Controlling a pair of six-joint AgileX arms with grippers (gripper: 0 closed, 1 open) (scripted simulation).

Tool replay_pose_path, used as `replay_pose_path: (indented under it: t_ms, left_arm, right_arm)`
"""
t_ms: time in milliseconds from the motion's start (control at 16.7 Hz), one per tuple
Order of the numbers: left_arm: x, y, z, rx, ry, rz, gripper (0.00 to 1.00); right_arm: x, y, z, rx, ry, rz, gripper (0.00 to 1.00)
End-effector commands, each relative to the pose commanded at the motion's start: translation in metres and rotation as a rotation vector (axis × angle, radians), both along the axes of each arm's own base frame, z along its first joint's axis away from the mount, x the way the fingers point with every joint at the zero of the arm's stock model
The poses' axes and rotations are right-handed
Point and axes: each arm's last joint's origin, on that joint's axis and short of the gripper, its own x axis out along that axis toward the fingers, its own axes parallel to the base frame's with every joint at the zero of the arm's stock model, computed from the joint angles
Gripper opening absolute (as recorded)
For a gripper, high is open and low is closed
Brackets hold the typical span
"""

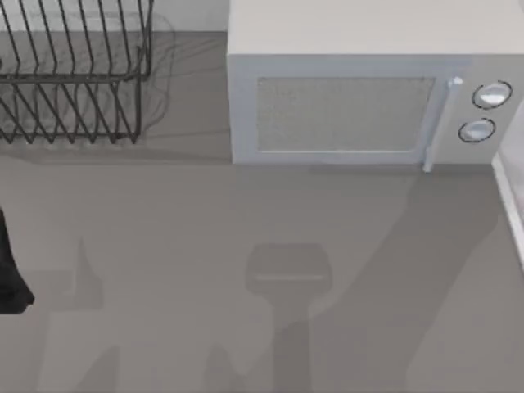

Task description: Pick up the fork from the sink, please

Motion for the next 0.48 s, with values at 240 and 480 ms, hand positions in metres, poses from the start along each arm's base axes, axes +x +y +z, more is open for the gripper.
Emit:
replay_pose_path:
  t_ms: [240,480]
  left_arm:
    - [0.0,0.0,0.0,0.0,0.0,0.0,1.0]
    - [0.0,0.0,0.0,0.0,0.0,0.0,1.0]
  right_arm:
    - [0.002,-0.002,-0.066,-0.008,-0.028,-0.002,1.0]
    - [-0.005,-0.001,-0.105,-0.002,-0.008,-0.003,1.0]
